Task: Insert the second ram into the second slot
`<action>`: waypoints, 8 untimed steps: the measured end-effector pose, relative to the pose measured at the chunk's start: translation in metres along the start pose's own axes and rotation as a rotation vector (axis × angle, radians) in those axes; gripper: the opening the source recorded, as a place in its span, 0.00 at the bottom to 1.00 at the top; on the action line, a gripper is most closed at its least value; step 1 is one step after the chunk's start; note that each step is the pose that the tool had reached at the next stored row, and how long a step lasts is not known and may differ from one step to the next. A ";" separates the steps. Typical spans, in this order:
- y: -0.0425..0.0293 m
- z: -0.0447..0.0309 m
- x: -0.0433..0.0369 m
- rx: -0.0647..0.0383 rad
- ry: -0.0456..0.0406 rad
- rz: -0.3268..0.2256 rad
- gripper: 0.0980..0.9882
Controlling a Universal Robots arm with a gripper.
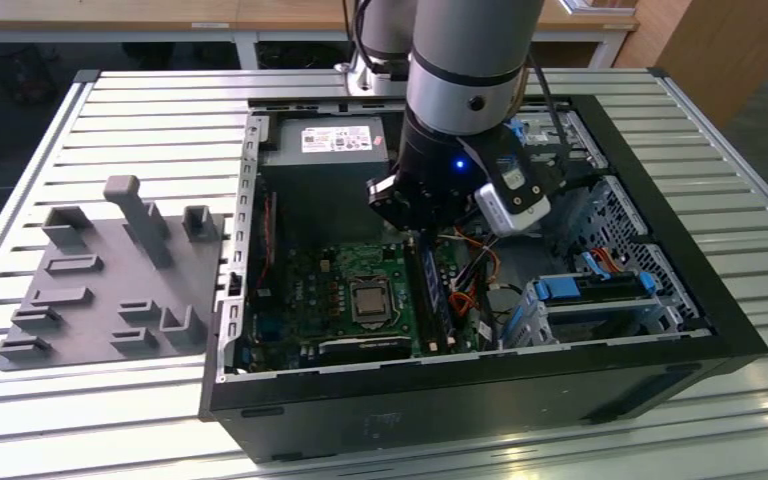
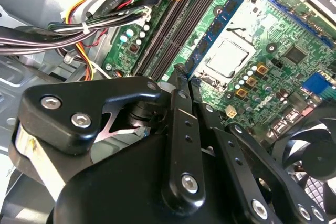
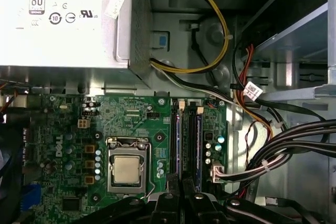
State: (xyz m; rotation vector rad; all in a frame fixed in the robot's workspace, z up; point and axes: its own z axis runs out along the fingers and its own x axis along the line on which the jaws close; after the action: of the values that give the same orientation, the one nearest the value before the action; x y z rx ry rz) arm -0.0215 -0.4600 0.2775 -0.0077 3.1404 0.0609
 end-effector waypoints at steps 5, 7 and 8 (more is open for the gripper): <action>-0.0002 0.0050 -0.0007 0.000 0.0030 0.000 0.04; -0.0002 0.0064 -0.0009 0.000 0.0032 0.000 0.04; -0.0003 0.0070 -0.0009 0.000 0.0032 0.000 0.04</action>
State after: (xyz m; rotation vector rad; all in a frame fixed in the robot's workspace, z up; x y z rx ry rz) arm -0.0205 -0.4600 0.2705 -0.0078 3.1436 0.0609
